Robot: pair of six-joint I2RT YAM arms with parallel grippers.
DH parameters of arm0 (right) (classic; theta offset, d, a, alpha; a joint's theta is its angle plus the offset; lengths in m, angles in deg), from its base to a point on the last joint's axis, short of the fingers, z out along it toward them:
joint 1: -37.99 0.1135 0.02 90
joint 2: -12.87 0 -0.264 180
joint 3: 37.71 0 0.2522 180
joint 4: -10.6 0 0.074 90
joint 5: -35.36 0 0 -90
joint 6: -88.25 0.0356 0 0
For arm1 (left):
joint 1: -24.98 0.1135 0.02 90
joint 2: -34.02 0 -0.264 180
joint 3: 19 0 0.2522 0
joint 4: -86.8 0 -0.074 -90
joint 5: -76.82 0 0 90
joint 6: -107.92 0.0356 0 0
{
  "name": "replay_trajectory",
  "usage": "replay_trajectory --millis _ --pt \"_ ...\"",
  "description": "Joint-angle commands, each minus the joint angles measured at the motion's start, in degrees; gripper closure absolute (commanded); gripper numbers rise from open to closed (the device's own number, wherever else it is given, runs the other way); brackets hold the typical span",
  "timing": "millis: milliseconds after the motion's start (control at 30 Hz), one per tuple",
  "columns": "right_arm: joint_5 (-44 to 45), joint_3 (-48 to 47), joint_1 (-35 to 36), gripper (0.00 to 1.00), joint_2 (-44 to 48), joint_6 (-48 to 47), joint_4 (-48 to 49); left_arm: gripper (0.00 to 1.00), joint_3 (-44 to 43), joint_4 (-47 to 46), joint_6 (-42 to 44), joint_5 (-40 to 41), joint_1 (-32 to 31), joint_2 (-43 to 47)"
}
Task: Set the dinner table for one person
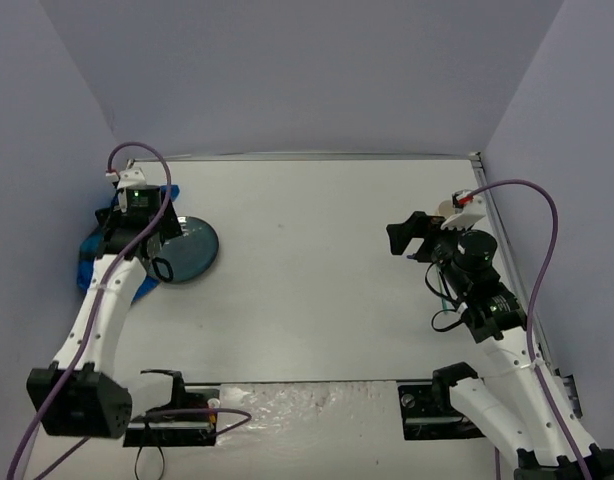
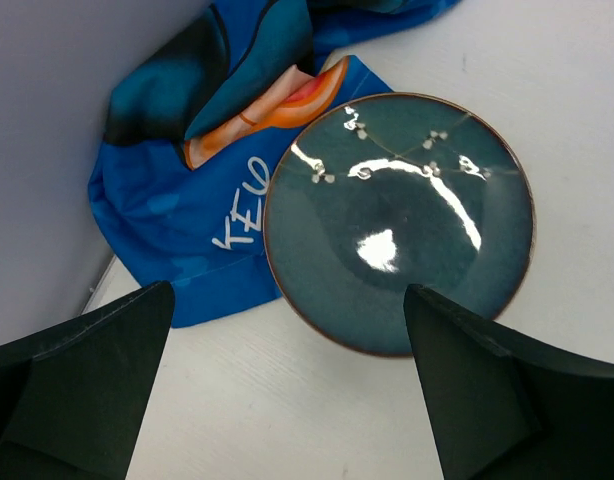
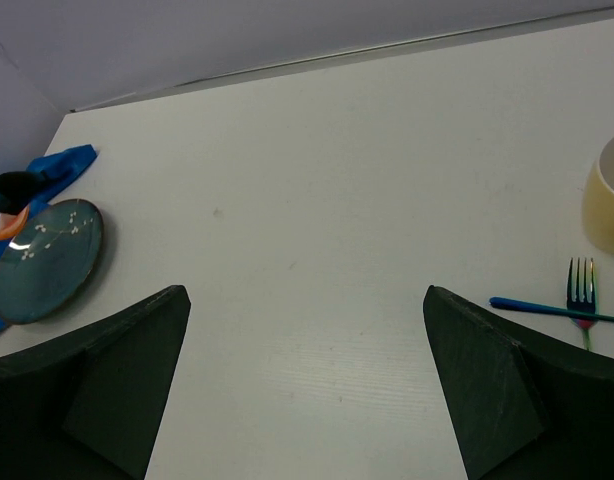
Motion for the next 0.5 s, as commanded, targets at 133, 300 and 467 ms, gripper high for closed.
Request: replay_trajectory --millis 133,300,467 --pt "-2.5 0.1 0.4 0.00 -1.6 0.4 4.5 0.03 -14.8 -12.6 -1.0 -4.2 9.1 -19.2" --pt "-3.6 0.0 0.4 0.00 -1.7 0.4 4.5 0.03 -22.5 -12.2 -0.9 -4.6 12.9 -31.9" --pt "-3.6 0.3 0.4 0.00 -1.2 -0.3 4.5 0.03 -29.1 -10.5 -0.4 -5.4 15.1 -41.0"
